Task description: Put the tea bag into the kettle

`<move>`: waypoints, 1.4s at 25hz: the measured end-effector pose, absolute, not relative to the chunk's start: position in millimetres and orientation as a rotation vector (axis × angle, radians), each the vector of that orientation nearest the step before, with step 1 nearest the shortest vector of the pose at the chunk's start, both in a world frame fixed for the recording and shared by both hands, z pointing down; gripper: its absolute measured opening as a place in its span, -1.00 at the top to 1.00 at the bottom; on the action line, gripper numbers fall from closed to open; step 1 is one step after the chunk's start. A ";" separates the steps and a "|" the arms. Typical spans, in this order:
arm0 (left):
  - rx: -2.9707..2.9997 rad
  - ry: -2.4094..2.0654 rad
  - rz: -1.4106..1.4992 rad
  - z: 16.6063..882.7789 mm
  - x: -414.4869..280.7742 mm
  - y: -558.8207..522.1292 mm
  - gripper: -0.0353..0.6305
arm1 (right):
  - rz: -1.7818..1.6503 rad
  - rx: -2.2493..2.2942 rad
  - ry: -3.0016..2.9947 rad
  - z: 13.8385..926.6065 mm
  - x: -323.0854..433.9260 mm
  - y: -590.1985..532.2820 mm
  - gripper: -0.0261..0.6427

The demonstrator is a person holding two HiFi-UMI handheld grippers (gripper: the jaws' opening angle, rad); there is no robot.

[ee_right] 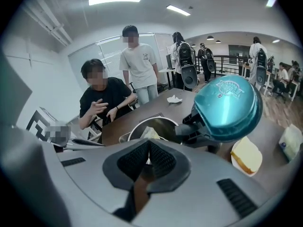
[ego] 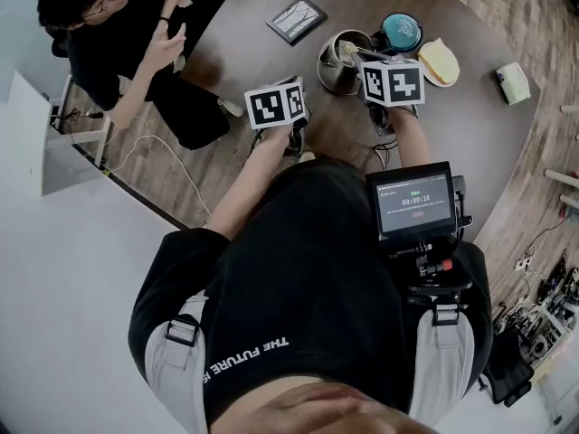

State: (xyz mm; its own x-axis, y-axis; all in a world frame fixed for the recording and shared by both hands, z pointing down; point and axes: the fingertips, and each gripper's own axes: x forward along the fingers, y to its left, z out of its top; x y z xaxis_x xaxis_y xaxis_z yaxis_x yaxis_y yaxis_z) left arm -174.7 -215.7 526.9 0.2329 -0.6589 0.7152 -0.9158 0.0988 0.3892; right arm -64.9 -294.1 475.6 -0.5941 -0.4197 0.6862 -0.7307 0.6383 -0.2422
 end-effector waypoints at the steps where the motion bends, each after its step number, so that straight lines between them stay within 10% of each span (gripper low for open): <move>1: 1.632 -1.498 0.371 526.4 -174.4 -216.1 0.89 | 0.685 0.896 -2.267 475.7 -65.1 -293.9 0.89; 35: 1.646 -1.485 0.381 527.4 -172.9 -216.0 0.89 | 0.670 0.886 -2.272 477.6 -66.0 -289.7 0.74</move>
